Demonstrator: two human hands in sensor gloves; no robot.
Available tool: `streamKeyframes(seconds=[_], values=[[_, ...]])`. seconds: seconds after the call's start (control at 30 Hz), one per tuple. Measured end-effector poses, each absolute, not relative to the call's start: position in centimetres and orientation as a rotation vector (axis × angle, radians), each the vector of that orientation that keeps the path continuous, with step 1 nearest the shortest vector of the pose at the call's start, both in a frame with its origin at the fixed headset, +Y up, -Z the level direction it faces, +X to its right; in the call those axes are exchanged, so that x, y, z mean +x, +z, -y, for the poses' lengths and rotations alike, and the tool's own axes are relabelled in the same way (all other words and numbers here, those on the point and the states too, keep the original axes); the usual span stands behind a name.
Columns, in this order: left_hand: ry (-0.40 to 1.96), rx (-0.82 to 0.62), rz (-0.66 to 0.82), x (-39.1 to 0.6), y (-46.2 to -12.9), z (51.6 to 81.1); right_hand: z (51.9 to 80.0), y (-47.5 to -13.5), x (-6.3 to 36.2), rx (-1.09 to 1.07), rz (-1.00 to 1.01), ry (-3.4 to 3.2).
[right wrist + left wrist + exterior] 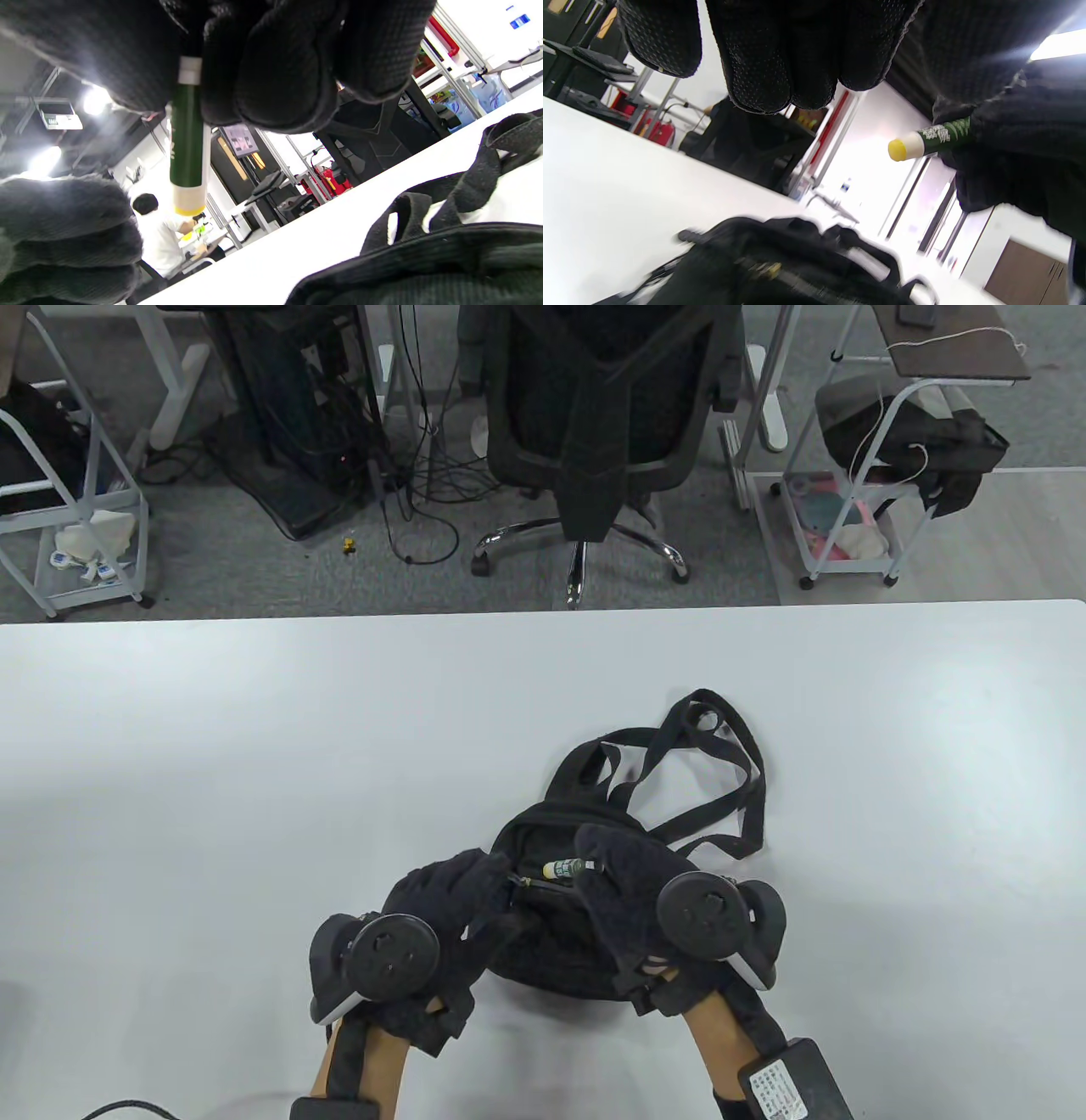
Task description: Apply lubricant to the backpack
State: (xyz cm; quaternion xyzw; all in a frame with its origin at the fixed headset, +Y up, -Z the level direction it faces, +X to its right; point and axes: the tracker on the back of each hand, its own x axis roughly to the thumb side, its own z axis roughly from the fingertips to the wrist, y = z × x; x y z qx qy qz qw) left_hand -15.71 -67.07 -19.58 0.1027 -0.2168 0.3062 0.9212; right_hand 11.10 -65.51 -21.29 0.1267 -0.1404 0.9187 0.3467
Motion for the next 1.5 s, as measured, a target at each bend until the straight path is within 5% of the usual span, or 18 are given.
streamKeyframes(seconds=[0.4,1.2,1.5], values=[[1.172,0.234,0.503,-16.2,-20.0,69.5,67.6,-20.9,11.7,0.439,0.134,2.0],[1.173,0.255,0.567,-13.9,-19.7,69.2,67.8,-19.4,12.4,0.404,0.296,2.039],[1.044,0.306,0.58,-13.5,-19.0,69.2,68.6,-19.6,11.8,0.447,0.188,2.206]])
